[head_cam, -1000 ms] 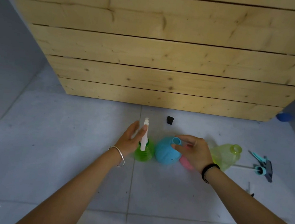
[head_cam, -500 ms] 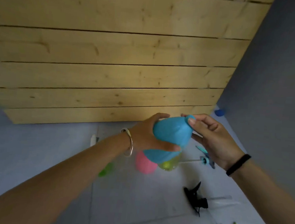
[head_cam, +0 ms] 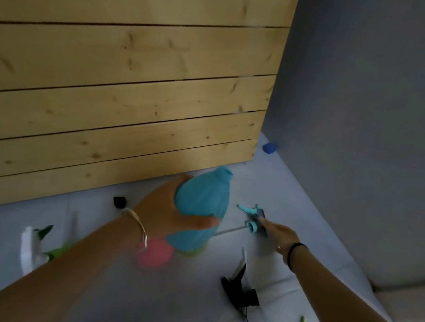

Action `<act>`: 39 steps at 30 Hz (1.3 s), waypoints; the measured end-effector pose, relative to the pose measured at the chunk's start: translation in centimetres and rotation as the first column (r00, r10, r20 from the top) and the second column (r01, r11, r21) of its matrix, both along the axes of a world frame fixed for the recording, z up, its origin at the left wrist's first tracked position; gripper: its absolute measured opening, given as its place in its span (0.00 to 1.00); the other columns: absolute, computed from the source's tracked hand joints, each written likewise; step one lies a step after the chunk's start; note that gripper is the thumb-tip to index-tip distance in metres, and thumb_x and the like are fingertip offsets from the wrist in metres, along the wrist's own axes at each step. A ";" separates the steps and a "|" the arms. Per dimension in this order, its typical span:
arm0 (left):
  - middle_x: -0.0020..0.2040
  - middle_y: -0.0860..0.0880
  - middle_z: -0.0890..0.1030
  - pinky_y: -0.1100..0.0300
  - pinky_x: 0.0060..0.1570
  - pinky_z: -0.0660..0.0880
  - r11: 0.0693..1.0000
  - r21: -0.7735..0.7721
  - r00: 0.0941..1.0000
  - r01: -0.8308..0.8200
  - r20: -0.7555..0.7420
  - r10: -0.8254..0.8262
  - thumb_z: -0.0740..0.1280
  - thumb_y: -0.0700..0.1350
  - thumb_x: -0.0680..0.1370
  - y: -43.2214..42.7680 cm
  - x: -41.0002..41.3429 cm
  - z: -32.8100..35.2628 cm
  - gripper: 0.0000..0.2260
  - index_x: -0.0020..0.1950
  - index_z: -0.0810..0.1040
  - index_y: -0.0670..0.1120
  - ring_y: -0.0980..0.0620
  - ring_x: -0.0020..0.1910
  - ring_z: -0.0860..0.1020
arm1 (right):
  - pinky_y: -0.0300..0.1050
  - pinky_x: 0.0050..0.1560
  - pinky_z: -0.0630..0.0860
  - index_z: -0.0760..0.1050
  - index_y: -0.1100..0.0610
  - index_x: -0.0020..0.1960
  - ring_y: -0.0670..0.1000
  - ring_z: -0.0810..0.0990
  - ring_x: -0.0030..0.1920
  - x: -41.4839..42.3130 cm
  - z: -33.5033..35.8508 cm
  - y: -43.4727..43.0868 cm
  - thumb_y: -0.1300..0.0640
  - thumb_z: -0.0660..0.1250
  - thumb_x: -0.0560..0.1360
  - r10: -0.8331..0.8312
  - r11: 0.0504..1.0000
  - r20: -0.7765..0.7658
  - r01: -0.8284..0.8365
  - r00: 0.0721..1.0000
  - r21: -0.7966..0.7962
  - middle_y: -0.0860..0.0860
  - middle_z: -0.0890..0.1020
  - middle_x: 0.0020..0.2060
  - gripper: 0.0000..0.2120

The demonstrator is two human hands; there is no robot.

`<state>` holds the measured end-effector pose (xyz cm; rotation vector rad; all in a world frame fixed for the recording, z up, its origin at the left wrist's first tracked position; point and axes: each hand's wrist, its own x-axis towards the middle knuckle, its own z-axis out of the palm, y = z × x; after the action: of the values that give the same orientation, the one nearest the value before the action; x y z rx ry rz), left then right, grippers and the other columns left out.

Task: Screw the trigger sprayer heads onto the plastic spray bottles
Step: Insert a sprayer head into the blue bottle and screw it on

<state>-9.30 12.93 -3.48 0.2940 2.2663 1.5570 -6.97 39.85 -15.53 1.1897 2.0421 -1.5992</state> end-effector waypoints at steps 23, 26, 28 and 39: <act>0.46 0.63 0.82 0.67 0.34 0.78 0.996 0.048 0.996 -0.077 -0.038 0.079 0.77 0.61 0.51 -0.9 -1.0 1.2 0.31 0.52 0.74 0.61 0.63 0.44 0.81 | 0.56 0.60 0.75 0.70 0.64 0.55 0.59 0.77 0.52 -1.5 -1.0 -1.4 0.62 0.76 0.66 -0.214 0.973 -0.295 0.229 0.931 0.017 0.63 0.77 0.56 0.23; 0.46 0.59 0.82 0.71 0.32 0.76 0.997 0.035 0.997 -0.065 -0.049 0.067 0.76 0.62 0.50 -0.6 -0.4 3.4 0.32 0.52 0.74 0.61 0.66 0.42 0.81 | 0.61 0.59 0.75 0.66 0.61 0.59 0.65 0.76 0.59 -1.2 4.1 -0.4 0.69 0.73 0.68 -0.232 0.972 -0.466 0.221 0.854 -0.079 0.61 0.72 0.57 0.24; 0.47 0.58 0.82 0.73 0.31 0.75 0.997 0.034 0.996 -0.065 -0.053 0.067 0.76 0.63 0.50 -0.4 0.0 5.2 0.32 0.51 0.74 0.60 0.67 0.41 0.80 | 0.61 0.58 0.76 0.66 0.58 0.57 0.63 0.77 0.58 -0.8 8.1 -0.1 0.70 0.72 0.69 -0.194 0.981 -0.547 0.162 0.815 -0.106 0.57 0.71 0.54 0.23; 0.48 0.57 0.82 0.63 0.39 0.78 0.992 0.084 0.987 -0.094 -0.123 0.104 0.78 0.63 0.50 -1.8 7.1 17.5 0.33 0.53 0.73 0.62 0.59 0.44 0.82 | 0.55 0.63 0.74 0.67 0.44 0.58 0.56 0.76 0.62 5.7 31.9 -2.2 0.54 0.76 0.67 0.012 1.000 -0.822 -0.024 0.569 -0.002 0.54 0.73 0.61 0.25</act>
<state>-2.21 11.18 14.04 0.3144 2.3526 1.7258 -1.24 37.68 16.41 0.3592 2.4992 -2.4674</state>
